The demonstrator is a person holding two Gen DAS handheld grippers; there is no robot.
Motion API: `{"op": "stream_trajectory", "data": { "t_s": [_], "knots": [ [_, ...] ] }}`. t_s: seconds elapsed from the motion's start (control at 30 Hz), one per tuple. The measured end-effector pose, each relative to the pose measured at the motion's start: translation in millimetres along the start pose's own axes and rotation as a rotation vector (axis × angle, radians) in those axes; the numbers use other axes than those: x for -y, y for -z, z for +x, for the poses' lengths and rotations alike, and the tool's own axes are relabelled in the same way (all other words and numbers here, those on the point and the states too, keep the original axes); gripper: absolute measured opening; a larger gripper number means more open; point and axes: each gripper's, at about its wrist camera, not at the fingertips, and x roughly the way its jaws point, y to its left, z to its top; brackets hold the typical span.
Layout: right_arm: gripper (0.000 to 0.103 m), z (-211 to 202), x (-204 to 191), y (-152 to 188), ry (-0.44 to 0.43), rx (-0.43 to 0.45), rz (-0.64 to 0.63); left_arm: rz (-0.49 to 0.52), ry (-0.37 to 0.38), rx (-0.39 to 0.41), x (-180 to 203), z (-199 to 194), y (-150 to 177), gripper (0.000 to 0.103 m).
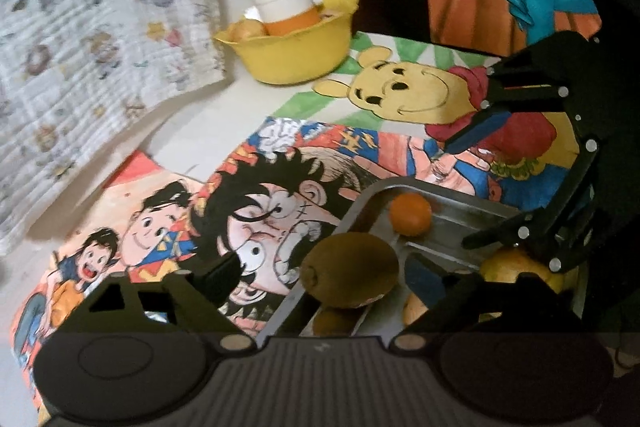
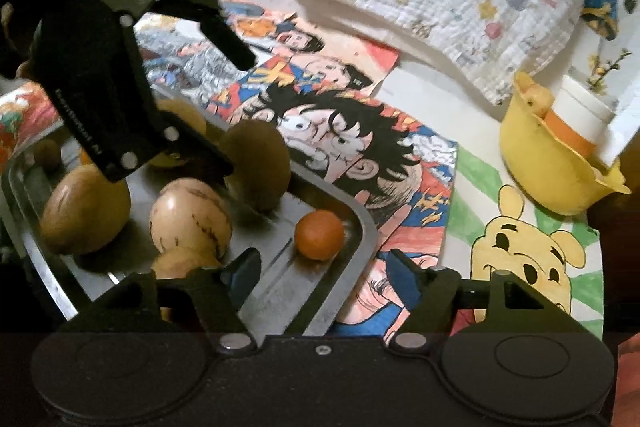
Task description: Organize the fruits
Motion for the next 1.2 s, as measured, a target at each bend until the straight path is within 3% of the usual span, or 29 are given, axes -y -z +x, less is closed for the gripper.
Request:
{"op": "stream_trajectory", "data": {
  "t_s": [0.33, 0.6, 1.2],
  "knots": [
    [0.087, -29, -10, 2, 0.027, 0.113, 0.124, -0.095, -0.108, 0.059, 12, -49, 24, 0.102],
    [0.096, -50, -25, 14, 0.034, 0.182, 0.229, -0.281, -0.193, 0.110, 16, -88, 57, 0.103],
    [0.102, -100, -76, 56, 0.038, 0.344, 0.319, -0.523, -0.365, 0.212, 68, -141, 117, 0.103]
  ]
}}
